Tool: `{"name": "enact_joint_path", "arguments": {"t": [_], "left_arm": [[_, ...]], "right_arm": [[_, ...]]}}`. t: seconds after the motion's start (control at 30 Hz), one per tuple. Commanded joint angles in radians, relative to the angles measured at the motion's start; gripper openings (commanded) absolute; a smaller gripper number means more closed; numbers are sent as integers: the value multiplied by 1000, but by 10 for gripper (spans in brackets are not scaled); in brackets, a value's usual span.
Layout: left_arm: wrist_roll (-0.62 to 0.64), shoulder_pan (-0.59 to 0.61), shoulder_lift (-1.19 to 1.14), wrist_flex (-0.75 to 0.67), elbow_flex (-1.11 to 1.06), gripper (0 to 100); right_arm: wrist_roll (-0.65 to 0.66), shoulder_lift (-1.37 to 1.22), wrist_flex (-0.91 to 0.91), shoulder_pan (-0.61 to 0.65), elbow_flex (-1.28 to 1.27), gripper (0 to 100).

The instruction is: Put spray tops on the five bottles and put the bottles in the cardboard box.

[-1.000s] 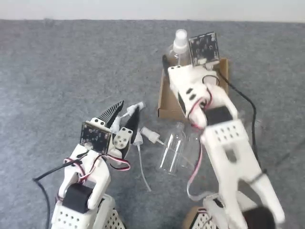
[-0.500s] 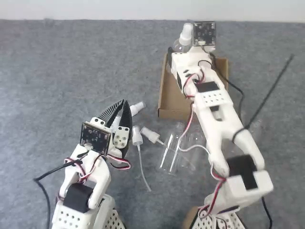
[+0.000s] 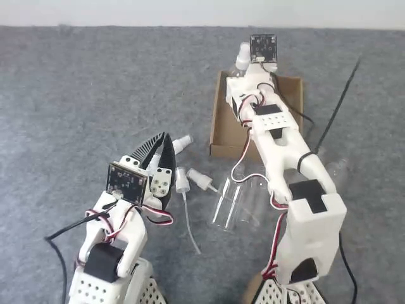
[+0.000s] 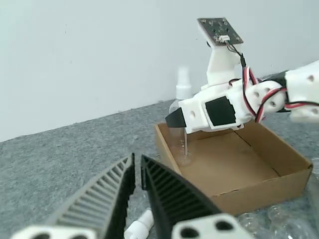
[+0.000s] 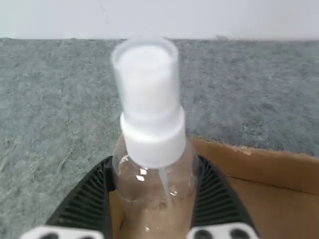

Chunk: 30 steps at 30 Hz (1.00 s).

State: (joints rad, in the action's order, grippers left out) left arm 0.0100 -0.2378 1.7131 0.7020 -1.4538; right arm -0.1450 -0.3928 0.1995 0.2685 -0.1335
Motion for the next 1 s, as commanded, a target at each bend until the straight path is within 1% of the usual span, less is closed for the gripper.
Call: {"name": "enact_joint_path", "arguments": {"t": [0.0,0.87,0.97], "left_arm": [[2,0,12,-29,2,12],[-3,0,12,-32,2,12],[-3,0,12,-32,2,12]], "right_arm": [[-5,12,-12,-21,68,6],[-3,4,-12,-15,63,7],[51,4,-12,-15,63,7]]}}
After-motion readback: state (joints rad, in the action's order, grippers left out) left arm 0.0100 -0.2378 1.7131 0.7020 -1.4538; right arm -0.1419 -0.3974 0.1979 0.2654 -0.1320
